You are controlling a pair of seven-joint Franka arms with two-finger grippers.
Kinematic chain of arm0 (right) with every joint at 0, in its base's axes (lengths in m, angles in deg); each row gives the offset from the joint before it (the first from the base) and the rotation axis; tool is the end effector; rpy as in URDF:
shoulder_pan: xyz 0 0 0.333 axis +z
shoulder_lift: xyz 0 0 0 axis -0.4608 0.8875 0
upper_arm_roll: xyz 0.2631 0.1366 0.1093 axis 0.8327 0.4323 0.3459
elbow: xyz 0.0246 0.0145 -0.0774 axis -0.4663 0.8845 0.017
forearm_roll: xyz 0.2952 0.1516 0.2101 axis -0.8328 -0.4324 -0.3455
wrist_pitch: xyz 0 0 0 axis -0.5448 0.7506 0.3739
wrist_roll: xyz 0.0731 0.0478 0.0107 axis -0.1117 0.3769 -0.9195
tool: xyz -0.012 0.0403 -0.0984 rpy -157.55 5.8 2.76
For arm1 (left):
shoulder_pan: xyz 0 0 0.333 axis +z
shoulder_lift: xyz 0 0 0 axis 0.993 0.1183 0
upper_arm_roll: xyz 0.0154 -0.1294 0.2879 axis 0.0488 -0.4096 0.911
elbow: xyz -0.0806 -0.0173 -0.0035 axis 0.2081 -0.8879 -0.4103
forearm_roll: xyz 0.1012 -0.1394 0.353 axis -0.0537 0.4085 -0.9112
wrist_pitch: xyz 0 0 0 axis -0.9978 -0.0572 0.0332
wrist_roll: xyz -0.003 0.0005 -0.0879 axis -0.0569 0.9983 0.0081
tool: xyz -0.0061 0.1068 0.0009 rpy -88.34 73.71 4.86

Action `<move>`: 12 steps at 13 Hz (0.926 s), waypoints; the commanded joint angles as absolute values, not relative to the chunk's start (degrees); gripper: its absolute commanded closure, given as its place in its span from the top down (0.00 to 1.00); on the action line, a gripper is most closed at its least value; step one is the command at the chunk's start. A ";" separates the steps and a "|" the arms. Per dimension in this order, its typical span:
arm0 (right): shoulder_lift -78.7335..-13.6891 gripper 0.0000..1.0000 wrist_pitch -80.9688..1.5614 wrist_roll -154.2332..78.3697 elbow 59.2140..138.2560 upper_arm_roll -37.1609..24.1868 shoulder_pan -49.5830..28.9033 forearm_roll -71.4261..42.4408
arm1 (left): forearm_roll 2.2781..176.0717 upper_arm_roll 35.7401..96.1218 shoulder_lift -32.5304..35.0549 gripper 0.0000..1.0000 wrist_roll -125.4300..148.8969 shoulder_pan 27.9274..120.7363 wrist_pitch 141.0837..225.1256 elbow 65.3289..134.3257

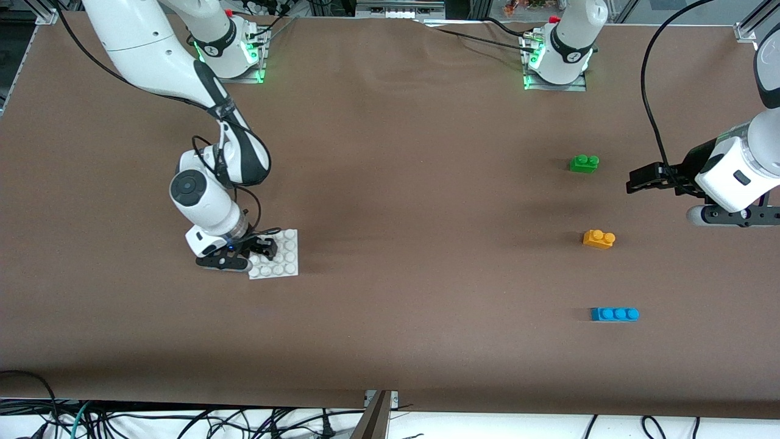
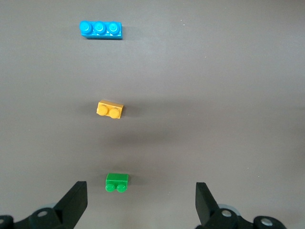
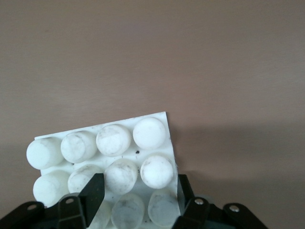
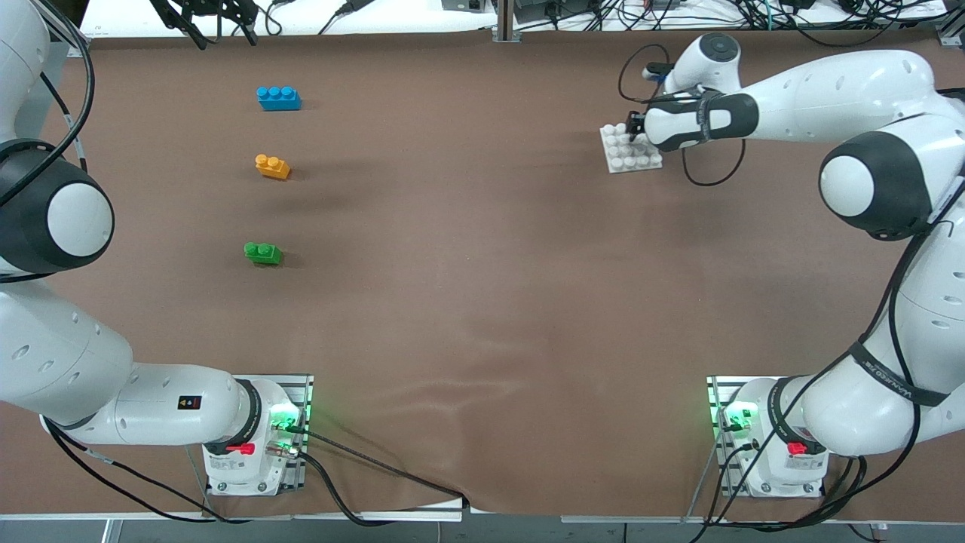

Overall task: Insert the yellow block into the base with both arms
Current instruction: 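Push the white base plate with the right gripper toward the table middle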

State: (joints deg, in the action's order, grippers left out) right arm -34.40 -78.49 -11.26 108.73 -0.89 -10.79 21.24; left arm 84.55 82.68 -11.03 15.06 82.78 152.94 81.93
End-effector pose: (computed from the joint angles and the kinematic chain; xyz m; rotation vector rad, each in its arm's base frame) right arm 0.6199 0.1864 0.1901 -3.0585 0.1581 -0.2476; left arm 0.6140 -0.0273 0.5524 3.0573 0.0345 -0.2254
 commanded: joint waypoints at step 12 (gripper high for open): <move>-27.40 0.71 -78.51 3.66 99.03 -1.04 -1.17 21.39 | 83.70 82.67 -11.35 1.00 16.16 82.77 152.95 82.29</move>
State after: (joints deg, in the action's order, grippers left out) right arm -29.33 -78.49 1.80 101.52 -0.87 -2.88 21.25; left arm 84.55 82.67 -11.01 15.06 82.85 152.94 81.94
